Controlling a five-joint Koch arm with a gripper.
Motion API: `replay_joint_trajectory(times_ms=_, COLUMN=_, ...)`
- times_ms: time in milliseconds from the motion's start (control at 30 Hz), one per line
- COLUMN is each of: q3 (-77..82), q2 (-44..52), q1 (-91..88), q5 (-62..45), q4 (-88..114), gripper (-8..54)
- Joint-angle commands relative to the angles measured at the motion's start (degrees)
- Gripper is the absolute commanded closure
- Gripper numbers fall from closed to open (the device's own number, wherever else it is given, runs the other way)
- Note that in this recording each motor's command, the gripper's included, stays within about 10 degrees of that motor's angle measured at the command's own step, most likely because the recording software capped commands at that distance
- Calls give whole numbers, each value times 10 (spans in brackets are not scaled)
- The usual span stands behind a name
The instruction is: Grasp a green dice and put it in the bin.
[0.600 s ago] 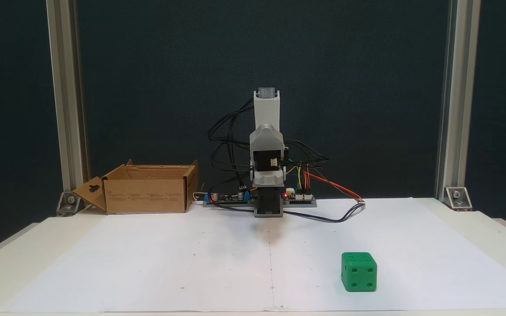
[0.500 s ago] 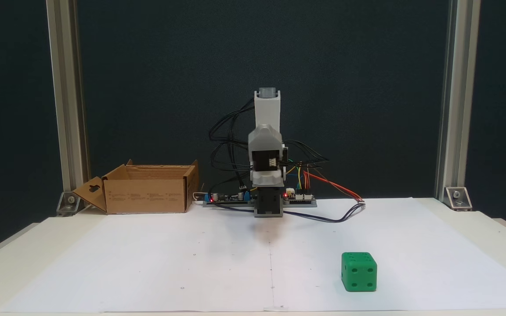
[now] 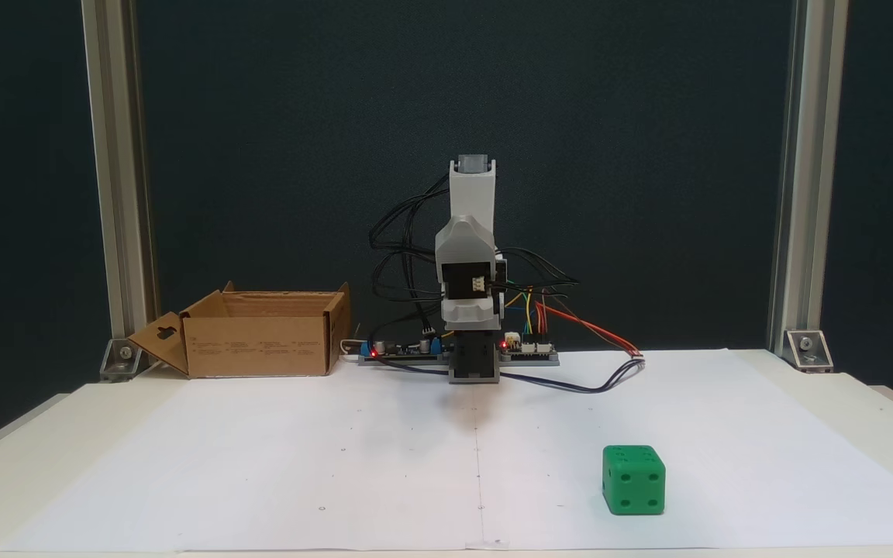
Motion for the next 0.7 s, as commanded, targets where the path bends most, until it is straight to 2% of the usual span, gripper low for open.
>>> replay_joint_trajectory(times_ms=0, q3=29, q2=61, q1=-4, q5=-16, q4=-45, gripper=11)
replay_joint_trajectory(times_ms=667, q3=29, q2=61, q1=0, q5=-18, q4=-47, gripper=12)
